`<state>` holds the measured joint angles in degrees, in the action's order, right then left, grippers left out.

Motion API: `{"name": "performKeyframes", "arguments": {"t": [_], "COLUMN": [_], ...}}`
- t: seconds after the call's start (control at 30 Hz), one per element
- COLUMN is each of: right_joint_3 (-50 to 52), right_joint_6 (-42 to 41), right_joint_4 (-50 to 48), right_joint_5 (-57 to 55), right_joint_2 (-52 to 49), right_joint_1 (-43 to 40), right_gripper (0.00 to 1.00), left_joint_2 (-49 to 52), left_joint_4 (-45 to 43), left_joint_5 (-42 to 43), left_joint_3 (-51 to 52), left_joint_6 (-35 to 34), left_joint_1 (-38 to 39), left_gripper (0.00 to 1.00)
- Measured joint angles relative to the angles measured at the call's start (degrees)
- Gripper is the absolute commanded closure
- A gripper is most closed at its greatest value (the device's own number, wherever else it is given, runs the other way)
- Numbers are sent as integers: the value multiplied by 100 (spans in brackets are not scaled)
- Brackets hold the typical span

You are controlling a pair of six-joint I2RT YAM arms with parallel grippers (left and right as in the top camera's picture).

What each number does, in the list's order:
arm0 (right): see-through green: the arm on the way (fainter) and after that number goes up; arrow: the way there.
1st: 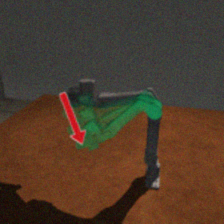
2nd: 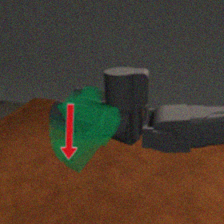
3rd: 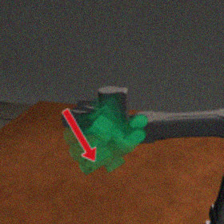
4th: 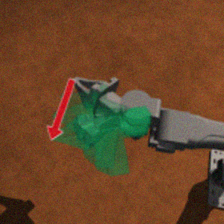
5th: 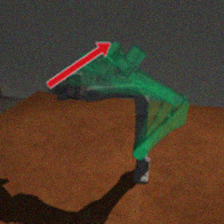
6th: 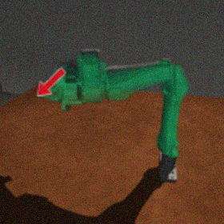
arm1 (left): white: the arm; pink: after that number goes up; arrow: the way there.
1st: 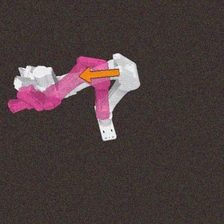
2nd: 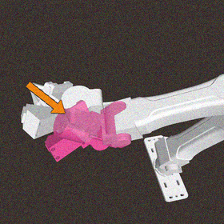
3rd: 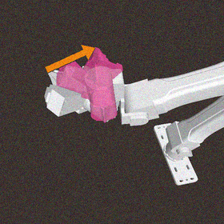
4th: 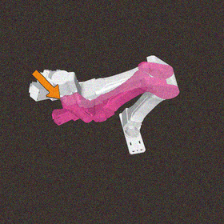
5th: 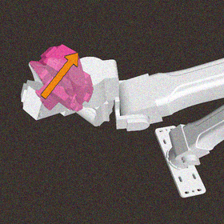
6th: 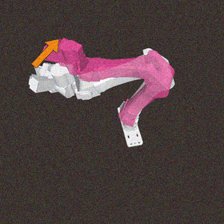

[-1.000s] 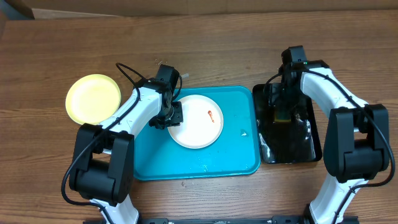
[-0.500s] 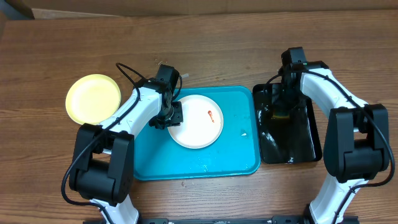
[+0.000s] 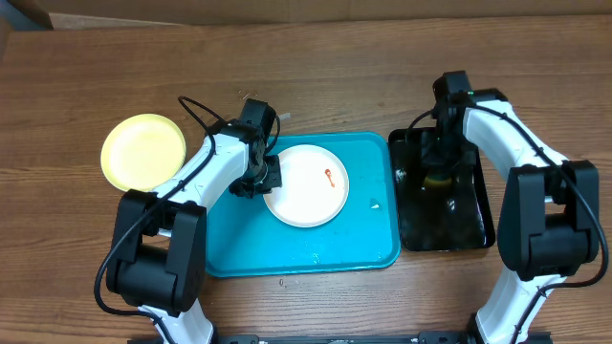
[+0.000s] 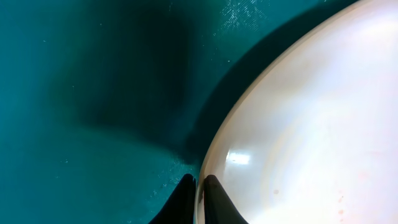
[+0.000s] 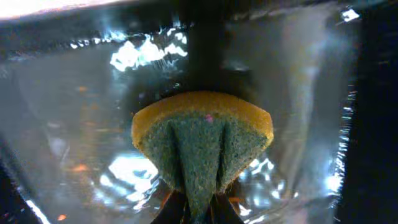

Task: Clean dirty plates on tray and stack at the side
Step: 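Grasp the sponge in the black tray with the right gripper and dip it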

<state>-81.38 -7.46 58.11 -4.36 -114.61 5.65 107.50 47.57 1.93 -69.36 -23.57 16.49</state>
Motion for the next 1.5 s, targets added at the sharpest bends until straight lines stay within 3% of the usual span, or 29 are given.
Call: {"name": "performKeyframes", "arguments": {"t": [0.3, 0.4, 0.6, 0.77, 1.07, 1.3, 1.4, 1.5], "right_joint_3": [-177, -179, -387, -540, -546, -546, -551, -551], "right_joint_6": [2, 2, 2, -299, -485, -304, -232, -118], "right_joint_4": [109, 133, 463, 575, 807, 800, 796, 824], "right_joint_5": [-118, -122, -151, -177, -525, -236, -116, -57], "right_joint_2": [0, 0, 0, 0, 0, 0, 0, 0], "right_joint_1": [0, 2, 0, 0, 35, 39, 39, 39], "right_gripper": [96, 96, 96, 96, 96, 96, 96, 96], "left_joint_2": [0, 0, -2, -2, 0, 0, 0, 0], "left_joint_4": [-72, -96, -153, -243, -393, -393, -396, -426], "left_joint_5": [22, 39, 103, 173, 214, 282, 459, 555], "left_joint_3": [92, 160, 173, 201, 223, 223, 223, 223], "left_joint_6": [0, -13, -7, -46, -46, -46, -39, -63], "left_joint_1": [2, 2, 2, 2, 2, 2, 2, 2], "left_gripper": [84, 96, 95, 88, 88, 94, 79, 76]}}
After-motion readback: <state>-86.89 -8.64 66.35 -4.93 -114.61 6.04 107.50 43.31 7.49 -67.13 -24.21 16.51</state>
